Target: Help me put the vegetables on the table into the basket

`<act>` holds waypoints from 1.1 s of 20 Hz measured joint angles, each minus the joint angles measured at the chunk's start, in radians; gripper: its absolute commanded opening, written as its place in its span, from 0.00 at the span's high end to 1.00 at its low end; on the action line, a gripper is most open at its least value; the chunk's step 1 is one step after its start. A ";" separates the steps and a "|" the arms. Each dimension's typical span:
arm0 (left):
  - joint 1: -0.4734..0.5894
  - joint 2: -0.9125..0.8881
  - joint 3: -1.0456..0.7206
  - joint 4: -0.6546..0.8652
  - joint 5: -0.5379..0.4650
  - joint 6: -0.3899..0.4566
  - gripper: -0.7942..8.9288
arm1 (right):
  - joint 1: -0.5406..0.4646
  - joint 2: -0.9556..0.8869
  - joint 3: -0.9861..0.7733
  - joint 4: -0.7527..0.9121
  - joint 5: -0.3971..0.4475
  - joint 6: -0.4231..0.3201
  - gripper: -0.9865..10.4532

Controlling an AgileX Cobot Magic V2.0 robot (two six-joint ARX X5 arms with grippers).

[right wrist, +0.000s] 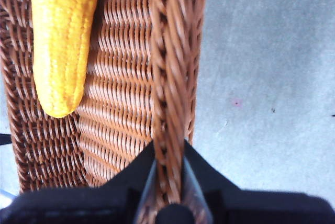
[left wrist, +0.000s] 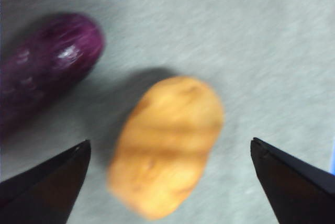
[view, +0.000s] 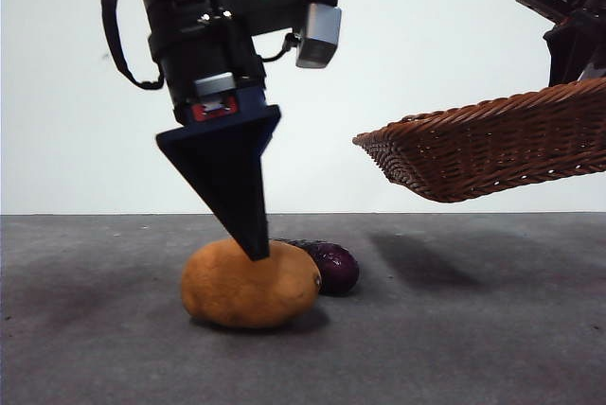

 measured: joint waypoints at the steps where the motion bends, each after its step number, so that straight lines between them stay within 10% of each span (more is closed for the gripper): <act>1: -0.002 0.013 0.000 0.000 0.004 -0.003 0.17 | 0.000 0.000 0.000 0.000 0.000 0.000 0.93; 6: -0.007 0.064 0.000 -0.001 0.006 -0.010 0.20 | 0.000 0.000 0.000 -0.001 0.000 -0.003 0.93; 11: -0.007 0.064 0.000 0.008 0.002 -0.010 0.92 | 0.000 0.000 0.000 -0.002 0.000 -0.003 0.93; 22: -0.006 0.064 0.027 -0.179 0.019 -0.174 0.93 | 0.001 0.000 0.000 -0.003 0.001 -0.011 0.93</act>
